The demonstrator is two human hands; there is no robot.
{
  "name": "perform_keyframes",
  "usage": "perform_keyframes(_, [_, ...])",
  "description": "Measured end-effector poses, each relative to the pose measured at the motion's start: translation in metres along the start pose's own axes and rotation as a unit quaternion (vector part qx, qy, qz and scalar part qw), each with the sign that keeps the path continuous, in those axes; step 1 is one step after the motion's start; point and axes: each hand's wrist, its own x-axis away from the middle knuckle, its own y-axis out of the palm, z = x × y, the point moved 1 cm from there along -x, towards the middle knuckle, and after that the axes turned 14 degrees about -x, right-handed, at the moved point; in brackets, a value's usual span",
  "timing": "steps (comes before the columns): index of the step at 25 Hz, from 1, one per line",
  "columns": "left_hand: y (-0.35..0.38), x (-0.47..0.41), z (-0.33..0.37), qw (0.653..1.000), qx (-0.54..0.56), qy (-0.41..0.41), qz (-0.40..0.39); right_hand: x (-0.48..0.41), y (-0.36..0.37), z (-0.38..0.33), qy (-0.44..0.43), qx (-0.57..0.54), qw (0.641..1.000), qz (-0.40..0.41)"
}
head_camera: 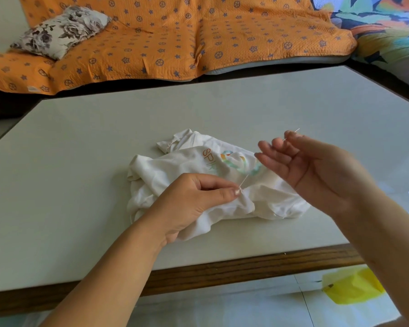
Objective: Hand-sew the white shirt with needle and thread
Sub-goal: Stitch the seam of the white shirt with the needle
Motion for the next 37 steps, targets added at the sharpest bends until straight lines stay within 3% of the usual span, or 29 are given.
perform_keyframes(3, [-0.002, 0.001, 0.0, 1.0, -0.027, -0.002, -0.01, -0.008, -0.006, -0.01, -0.116, 0.071, 0.99, 0.038])
perform_keyframes(5, [-0.004, 0.001, 0.0, 0.999, -0.045, 0.003, -0.022, -0.011, -0.008, -0.015, -0.196, 0.174, 0.962, 0.07])
perform_keyframes(7, [-0.004, 0.003, 0.001, 0.997, -0.063, 0.011, -0.04, -0.011, -0.011, -0.015, -0.251, 0.324, 0.908, 0.089])
perform_keyframes(10, [-0.005, 0.004, 0.003, 0.995, -0.082, 0.021, -0.058, -0.007, -0.011, -0.008, -0.264, 0.513, 0.814, 0.071])
perform_keyframes(14, [-0.006, 0.005, 0.004, 0.992, -0.096, 0.02, -0.074, -0.005, -0.014, -0.019, -0.35, 0.568, 0.738, 0.104])
perform_keyframes(17, [-0.007, 0.007, 0.004, 0.991, -0.105, 0.019, -0.074, -0.007, -0.016, -0.023, -0.341, 0.567, 0.742, 0.105])
perform_keyframes(22, [-0.007, 0.006, 0.005, 0.991, -0.112, 0.025, -0.074, 0.005, -0.006, 0.005, -0.192, 0.691, 0.69, -0.1])
perform_keyframes(27, [-0.007, 0.006, 0.005, 0.991, -0.111, 0.024, -0.077, 0.017, 0.002, 0.003, -0.077, 0.663, 0.727, -0.163])
perform_keyframes(31, [-0.008, 0.005, 0.004, 0.991, -0.108, 0.028, -0.078, 0.019, -0.001, 0.007, -0.058, 0.685, 0.695, -0.209])
perform_keyframes(37, [-0.008, 0.005, 0.003, 0.99, -0.111, 0.028, -0.077, 0.018, -0.003, 0.012, -0.069, 0.669, 0.709, -0.21])
